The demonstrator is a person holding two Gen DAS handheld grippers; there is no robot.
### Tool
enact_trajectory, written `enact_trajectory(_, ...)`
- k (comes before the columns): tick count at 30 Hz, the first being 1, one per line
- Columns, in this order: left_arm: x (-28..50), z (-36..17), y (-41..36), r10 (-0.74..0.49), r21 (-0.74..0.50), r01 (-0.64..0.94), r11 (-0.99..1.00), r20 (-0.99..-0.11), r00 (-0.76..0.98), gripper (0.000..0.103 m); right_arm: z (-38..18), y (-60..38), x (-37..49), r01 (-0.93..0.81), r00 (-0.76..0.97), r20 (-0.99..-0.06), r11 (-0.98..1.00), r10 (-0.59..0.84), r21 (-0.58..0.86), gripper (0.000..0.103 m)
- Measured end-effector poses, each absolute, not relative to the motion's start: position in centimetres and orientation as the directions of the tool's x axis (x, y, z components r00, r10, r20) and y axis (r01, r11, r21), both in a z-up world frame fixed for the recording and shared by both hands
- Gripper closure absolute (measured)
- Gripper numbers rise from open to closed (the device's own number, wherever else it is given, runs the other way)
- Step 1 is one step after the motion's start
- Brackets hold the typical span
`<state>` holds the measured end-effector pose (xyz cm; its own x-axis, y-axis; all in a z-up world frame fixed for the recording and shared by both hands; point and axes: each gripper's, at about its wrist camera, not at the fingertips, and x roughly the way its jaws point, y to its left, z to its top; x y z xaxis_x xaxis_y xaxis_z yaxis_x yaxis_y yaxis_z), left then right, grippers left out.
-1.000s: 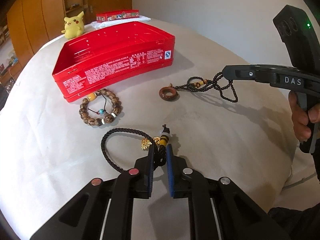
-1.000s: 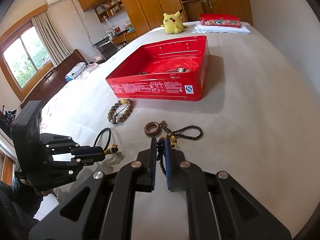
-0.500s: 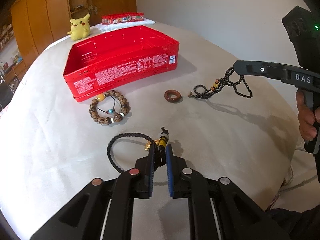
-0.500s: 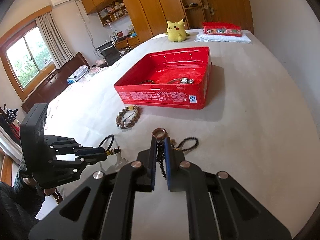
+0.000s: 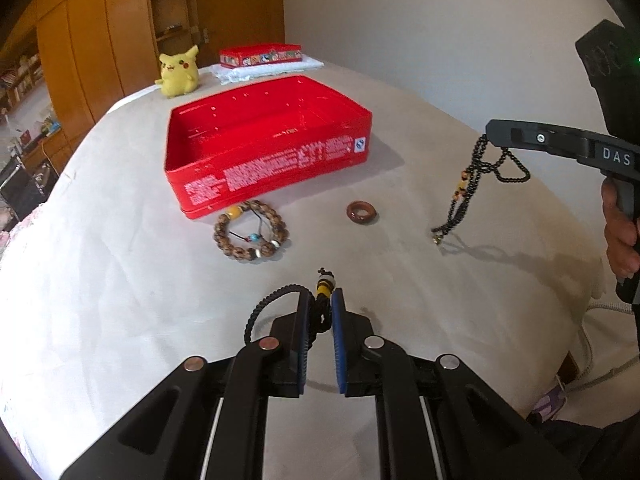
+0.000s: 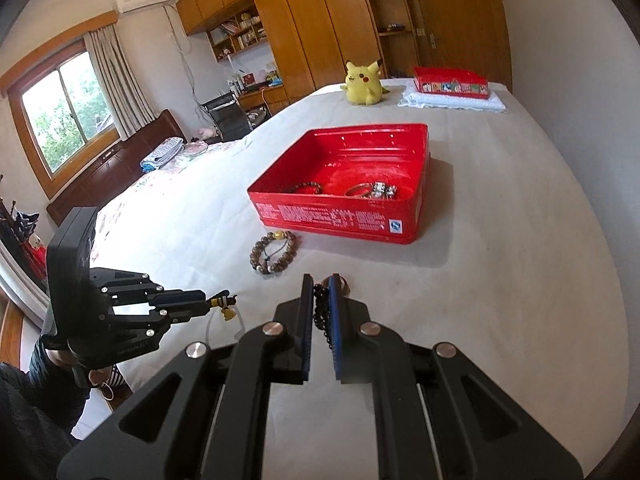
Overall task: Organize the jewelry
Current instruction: 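Lift the cord pendant with the left tool while the right tool lifts the bead necklace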
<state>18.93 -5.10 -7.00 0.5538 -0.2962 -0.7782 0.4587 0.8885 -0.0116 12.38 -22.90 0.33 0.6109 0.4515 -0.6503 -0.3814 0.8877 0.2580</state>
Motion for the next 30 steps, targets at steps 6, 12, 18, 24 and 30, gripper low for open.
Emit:
enact_trajectory(6,18.7,-6.1,-4.2,-0.291,-0.006,0.447,0.894,-0.766,0.572,0.093,1.6,-22.6,11.7,-0.397,0.625,-0.630,0.883,0.460,0.250,0.097)
enact_trajectory(12,18.7,-5.0,-3.7,-0.287,0.005,0.440,0.898,-0.752,0.593,0.093,2.8,-22.3,11.8,-0.414,0.637,-0.614,0.879,0.466,0.237,0.097)
enact_trajectory(18,19.2,-3.7,-2.9,-0.278,0.015,0.425,0.905,-0.734,0.619,0.093,4.1,-22.1,11.9,-0.430,0.649,-0.599,0.875,0.470,0.221,0.101)
enact_trajectory(24,19.5,-3.1,-2.6,-0.272,0.023,0.418,0.908,-0.725,0.632,0.093,4.6,-22.0,12.2,-0.437,0.651,-0.595,0.874,0.471,0.214,0.103)
enact_trajectory(30,19.5,-3.8,-2.8,-0.285,0.006,0.424,0.906,-0.732,0.620,0.093,-0.5,-21.5,12.4,-0.424,0.545,-0.729,0.886,0.415,0.188,0.082)
